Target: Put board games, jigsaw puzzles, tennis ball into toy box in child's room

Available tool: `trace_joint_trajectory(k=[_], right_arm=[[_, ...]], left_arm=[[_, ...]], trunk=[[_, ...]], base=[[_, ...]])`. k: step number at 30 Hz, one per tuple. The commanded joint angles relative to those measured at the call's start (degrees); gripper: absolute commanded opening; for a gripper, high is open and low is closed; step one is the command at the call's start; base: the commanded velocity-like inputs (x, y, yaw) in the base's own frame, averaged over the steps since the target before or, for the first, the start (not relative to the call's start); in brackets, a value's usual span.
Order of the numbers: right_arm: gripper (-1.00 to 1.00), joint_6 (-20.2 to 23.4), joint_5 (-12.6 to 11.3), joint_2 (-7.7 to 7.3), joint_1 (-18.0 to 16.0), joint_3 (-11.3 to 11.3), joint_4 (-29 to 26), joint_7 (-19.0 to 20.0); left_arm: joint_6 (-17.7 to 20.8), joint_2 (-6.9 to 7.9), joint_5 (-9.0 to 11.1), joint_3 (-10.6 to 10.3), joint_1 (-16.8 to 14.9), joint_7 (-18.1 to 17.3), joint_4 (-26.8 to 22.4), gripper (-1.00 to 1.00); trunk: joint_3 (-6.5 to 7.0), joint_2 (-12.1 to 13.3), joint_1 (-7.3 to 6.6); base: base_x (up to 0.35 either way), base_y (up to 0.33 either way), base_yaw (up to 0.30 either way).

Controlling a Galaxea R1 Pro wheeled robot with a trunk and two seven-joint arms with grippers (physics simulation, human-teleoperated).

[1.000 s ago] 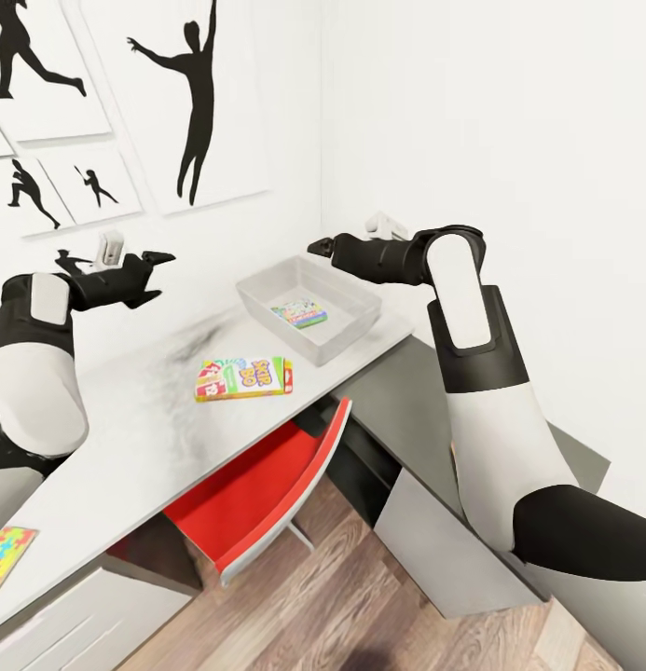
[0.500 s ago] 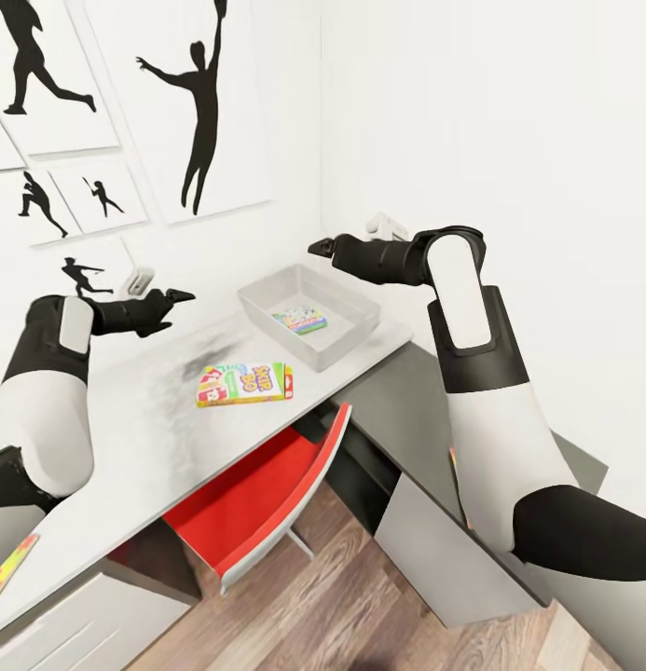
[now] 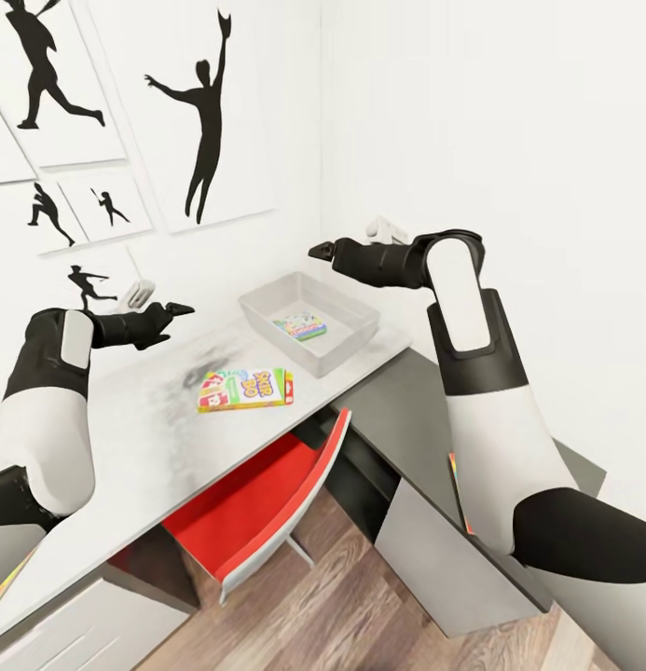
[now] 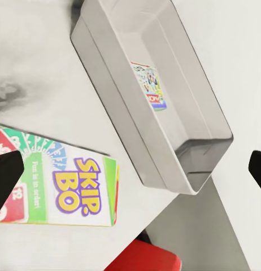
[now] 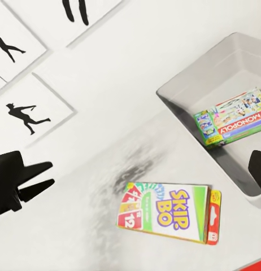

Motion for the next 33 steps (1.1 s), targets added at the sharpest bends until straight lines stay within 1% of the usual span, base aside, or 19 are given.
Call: trace_joint_trajectory(k=[1, 12, 28, 33], right_arm=[[1.0, 0.1, -0.5, 0.01, 0.0, 0.0, 0.0, -0.6], [1.0, 0.1, -0.5, 0.01, 1.5, 0.0, -0.1, -0.6], [1.0, 0.1, -0.5, 0.01, 2.0, 0.0, -0.1, -0.6], [1.0, 0.1, -0.5, 0.01, 2.7, 0.0, -0.1, -0.6]], left_arm=[[0.3, -0.01, -0.1, 0.2, 0.1, -0.2, 0.0, 1.0], [0.5, -0.01, -0.2, 0.1, 1.1, -0.2, -0.2, 1.0], [0.5, -0.08, -0.2, -0.1, 3.1, -0.2, -0.2, 1.0], [0.5, -0.08, -0.2, 0.0, 3.7, -0.1, -0.3, 1.0]], trunk=[[-0.01, -0.1, 0.04], [1.03, -0.1, 0.04], [2.56, -0.1, 0.04], [3.03, -0.1, 0.04]], base=[[0.0, 0.0, 0.0], [0.0, 0.0, 0.0], [0.0, 0.0, 0.0], [0.0, 0.0, 0.0]])
